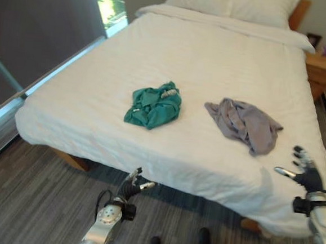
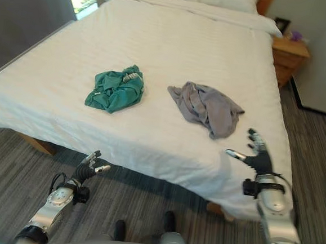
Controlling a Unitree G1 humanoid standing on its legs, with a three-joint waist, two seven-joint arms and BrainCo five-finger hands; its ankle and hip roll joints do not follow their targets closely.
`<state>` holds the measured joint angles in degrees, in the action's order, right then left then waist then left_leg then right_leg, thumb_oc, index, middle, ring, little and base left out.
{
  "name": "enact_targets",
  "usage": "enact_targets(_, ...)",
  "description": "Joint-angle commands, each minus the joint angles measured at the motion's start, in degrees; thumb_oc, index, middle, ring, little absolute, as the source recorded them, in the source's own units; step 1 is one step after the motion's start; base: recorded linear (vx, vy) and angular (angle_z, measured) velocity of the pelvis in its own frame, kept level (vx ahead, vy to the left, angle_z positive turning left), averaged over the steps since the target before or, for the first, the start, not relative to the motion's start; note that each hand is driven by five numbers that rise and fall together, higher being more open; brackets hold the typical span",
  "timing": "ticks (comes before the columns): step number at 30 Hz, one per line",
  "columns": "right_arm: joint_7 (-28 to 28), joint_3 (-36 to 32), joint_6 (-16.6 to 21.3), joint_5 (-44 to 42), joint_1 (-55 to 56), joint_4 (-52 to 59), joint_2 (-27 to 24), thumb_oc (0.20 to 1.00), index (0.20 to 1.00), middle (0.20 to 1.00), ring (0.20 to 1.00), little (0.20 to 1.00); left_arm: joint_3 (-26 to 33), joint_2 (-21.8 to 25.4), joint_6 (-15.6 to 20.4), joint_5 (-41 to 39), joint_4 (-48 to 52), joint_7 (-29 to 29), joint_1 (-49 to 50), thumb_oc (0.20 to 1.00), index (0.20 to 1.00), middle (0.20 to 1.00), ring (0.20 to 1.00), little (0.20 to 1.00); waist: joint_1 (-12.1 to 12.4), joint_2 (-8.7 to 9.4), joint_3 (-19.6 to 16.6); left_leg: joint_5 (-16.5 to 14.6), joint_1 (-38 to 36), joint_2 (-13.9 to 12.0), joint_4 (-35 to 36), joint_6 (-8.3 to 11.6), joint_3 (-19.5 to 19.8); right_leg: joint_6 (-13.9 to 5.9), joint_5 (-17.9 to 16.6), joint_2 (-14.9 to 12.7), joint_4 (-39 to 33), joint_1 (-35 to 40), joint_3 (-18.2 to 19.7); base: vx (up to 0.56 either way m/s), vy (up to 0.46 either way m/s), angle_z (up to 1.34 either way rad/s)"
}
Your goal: Pick up bed clothes into laundry basket.
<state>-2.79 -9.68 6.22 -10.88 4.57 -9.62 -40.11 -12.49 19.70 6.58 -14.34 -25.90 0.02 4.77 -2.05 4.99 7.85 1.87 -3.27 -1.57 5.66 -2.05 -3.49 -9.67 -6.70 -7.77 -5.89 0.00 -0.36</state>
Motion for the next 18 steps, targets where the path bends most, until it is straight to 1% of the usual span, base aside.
enact_targets(1, -0.7, 3.8, 0.0, 2.1, -15.0, -12.0, -10.9, 1.0, 1.0, 1.0, 1.0, 1.0, -3.3, 1.6, 1.5, -0.1, 2.8, -3.0, -0.8, 1.0, 1.0, 1.0, 1.0, 1.0, 3.1, -0.86, -2.0, -0.7, -2.5, 0.6, -0.7, 4.36, -1.1, -0.7, -2.1, 0.3, 5.6, -4.5, -3.5, 0.08, -0.156, 0.43)
enact_targets(2, -0.7, 4.6, 0.3, 1.9, -16.0, -12.9, -11.2, 1.0, 1.0, 1.0, 1.0, 1.0, -3.0, 1.4, 1.4, -0.1, 2.9, -3.0, -0.8, 1.0, 1.0, 1.0, 1.0, 1.0, 2.7, -1.03, -1.9, -0.7, -2.5, 0.5, -0.7, 4.38, -1.0, -0.67, -2.1, 0.4, 5.5, -4.4, -3.6, 0.03, -0.137, 0.18)
enact_targets(3, 0.7, 11.9, -1.2, 3.0, -25.5, -20.4, -17.4, 1.0, 1.0, 1.0, 1.0, 1.0, -6.0, 1.9, 1.3, -1.9, 4.3, -3.9, 0.6, 1.0, 1.0, 1.0, 1.0, 1.0, 4.4, -0.84, -1.5, 0.1, -1.4, -0.1, -0.7, 4.84, -0.2, 0.04, -2.0, 0.8, 4.4, -3.8, -4.9, 0.0, -0.134, 0.34)
enact_targets(4, 0.5, 18.5, -0.9, 2.9, -33.8, -26.1, -19.1, 1.0, 1.0, 1.0, 1.0, 1.0, -6.7, 1.8, 1.1, -2.9, 4.8, -4.1, 0.9, 1.0, 1.0, 1.0, 1.0, 1.0, 4.3, -1.09, -1.1, 0.3, -0.6, -0.4, -0.7, 5.09, 0.2, 0.36, -2.0, 1.1, 3.8, -3.8, -5.6, -0.03, -0.173, 0.29)
enact_targets(5, 0.5, 23.2, -1.3, 3.2, -40.2, -30.8, -20.2, 1.0, 1.0, 1.0, 1.0, 1.0, -8.5, 2.6, 1.1, -3.8, 5.5, -4.2, 1.0, 1.0, 1.0, 1.0, 1.0, 1.0, 5.3, -0.91, -0.6, 0.5, 0.1, -0.6, -0.7, 5.37, 0.6, 0.61, -2.0, 1.2, 3.4, -4.0, -6.1, -0.05, -0.117, 0.27)
enact_targets(6, 0.2, 28.9, -1.0, 2.7, -48.1, -36.2, -20.3, 1.0, 1.0, 1.0, 1.0, 1.0, -8.9, 2.7, 1.2, -4.4, 6.2, -4.1, 1.1, 1.0, 1.0, 1.0, 1.0, 1.0, 5.4, -1.18, -0.2, 0.9, 1.0, -0.9, -0.7, 5.59, 1.0, 0.82, -2.1, 1.5, 3.0, -4.3, -6.4, -0.07, -0.112, 0.1)
enact_targets(7, 0.6, 32.4, -1.5, 2.6, -53.4, -40.3, -20.3, 1.0, 1.0, 1.0, 1.0, 1.0, -9.6, 3.6, 1.3, -5.1, 6.8, -4.0, 1.0, 1.0, 1.0, 1.0, 1.0, 1.0, 6.3, -1.03, 0.4, 1.3, 2.0, -1.1, -0.7, 5.85, 1.5, 0.98, -2.3, 1.7, 2.5, -4.7, -6.8, -0.04, -0.073, 0.14)
enact_targets(8, 0.6, 33.9, -1.3, 2.4, -55.1, -41.2, -20.1, 1.0, 1.0, 1.0, 1.0, 1.0, -9.2, 3.2, 1.2, -5.2, 6.8, -4.0, 1.1, 1.0, 1.0, 1.0, 1.0, 1.0, 5.7, -1.35, 0.4, 1.3, 2.1, -1.1, -0.7, 5.86, 1.6, 1.0, -2.3, 1.7, 2.5, -4.7, -6.9, -0.06, -0.076, 0.11)
enact_targets(9, 1.4, 37.4, -1.6, 3.3, -59.4, -44.2, -20.1, 1.0, 1.0, 1.0, 1.0, 1.0, -9.7, 4.2, 1.2, -5.6, 7.1, -3.9, 1.1, 1.0, 1.0, 1.0, 1.0, 1.0, 6.7, -1.05, 1.0, 1.7, 3.2, -1.3, -0.7, 6.12, 2.1, 1.12, -2.5, 1.9, 1.9, -5.2, -7.3, -0.05, -0.075, 0.18)
enact_targets(10, 1.6, 39.9, -1.9, 3.0, -63.4, -47.6, -19.2, 1.0, 1.0, 1.0, 1.0, 1.0, -9.7, 4.3, 1.2, -6.0, 7.5, -3.9, 1.4, 1.0, 1.0, 1.0, 1.0, 1.0, 6.9, -1.23, 1.3, 2.0, 4.2, -1.5, -0.7, 6.31, 2.5, 1.24, -2.5, 2.2, 1.5, -5.7, -7.8, -0.07, -0.147, 0.25)
enact_targets(11, 0.9, 44.2, -2.6, 3.6, -71.0, -55.9, -16.7, 1.0, 1.0, 1.0, 1.0, 1.0, -9.6, 4.8, 1.1, -6.6, 7.5, -3.8, 1.9, 1.0, 1.0, 1.0, 1.0, 1.0, 7.9, -1.45, 2.1, 2.6, 6.3, -1.8, -0.7, 6.54, 3.3, 1.34, -2.7, 2.5, 1.2, -7.1, -8.5, -0.07, -0.129, 0.23)
enact_targets(12, 0.7, 45.3, -2.8, 4.6, -72.7, -57.9, -16.0, 1.0, 1.0, 1.0, 1.0, 1.0, -9.6, 5.1, 0.9, -7.0, 8.2, -3.8, 2.2, 1.0, 1.0, 1.0, 1.0, 1.0, 8.4, -1.58, 2.6, 3.0, 7.2, -2.0, -0.7, 6.7, 3.6, 1.37, -2.7, 2.7, 1.1, -7.6, -8.7, -0.04, -0.097, 0.19)
enact_targets(13, 0.8, 45.6, -2.7, 4.6, -73.1, -58.1, -15.9, 1.0, 1.0, 1.0, 1.0, 1.0, -9.5, 5.0, 0.8, -7.0, 8.2, -3.8, 2.3, 1.0, 1.0, 1.0, 1.0, 1.0, 8.2, -1.65, 2.6, 3.0, 7.3, -2.0, -0.7, 6.71, 3.6, 1.38, -2.7, 2.7, 1.1, -7.8, -8.7, -0.09, -0.088, 0.22)
enact_targets(14, -0.3, 46.1, -3.0, 5.1, -76.1, -61.5, -14.2, 1.0, 1.0, 1.0, 1.0, 1.0, -9.0, 5.6, 0.9, -7.2, 9.1, -3.5, 2.8, 1.0, 1.0, 1.0, 1.0, 1.0, 9.1, -2.14, 4.1, 3.9, 9.6, -2.0, -0.7, 6.9, 4.5, 1.58, -2.8, 2.9, 1.1, -9.4, -9.5, -0.1, -0.082, 0.35)
enact_targets(17, -2.1, 45.7, -3.4, 6.2, -77.0, -64.7, -13.0, 1.0, 1.0, 1.0, 1.0, 1.0, -8.3, 6.5, 0.9, -7.0, 9.4, -2.5, 2.5, 1.0, 1.0, 1.0, 1.0, 1.0, 10.2, -3.23, 6.5, 5.1, 13.6, -1.7, -0.8, 7.12, 5.8, 1.85, -3.2, 2.8, 1.1, -12.5, -10.1, -0.11, -0.077, 0.23)
enact_targets(18, -2.1, 45.7, -3.4, 6.1, -77.0, -64.8, -13.0, 1.0, 1.0, 1.0, 1.0, 1.0, -8.3, 6.5, 0.9, -6.9, 9.5, -2.5, 2.5, 1.0, 1.0, 1.0, 1.0, 1.0, 10.2, -3.24, 6.5, 5.1, 13.7, -1.7, -0.9, 7.12, 5.9, 1.85, -3.2, 2.8, 1.1, -12.6, -10.1, -0.14, -0.083, 0.29)
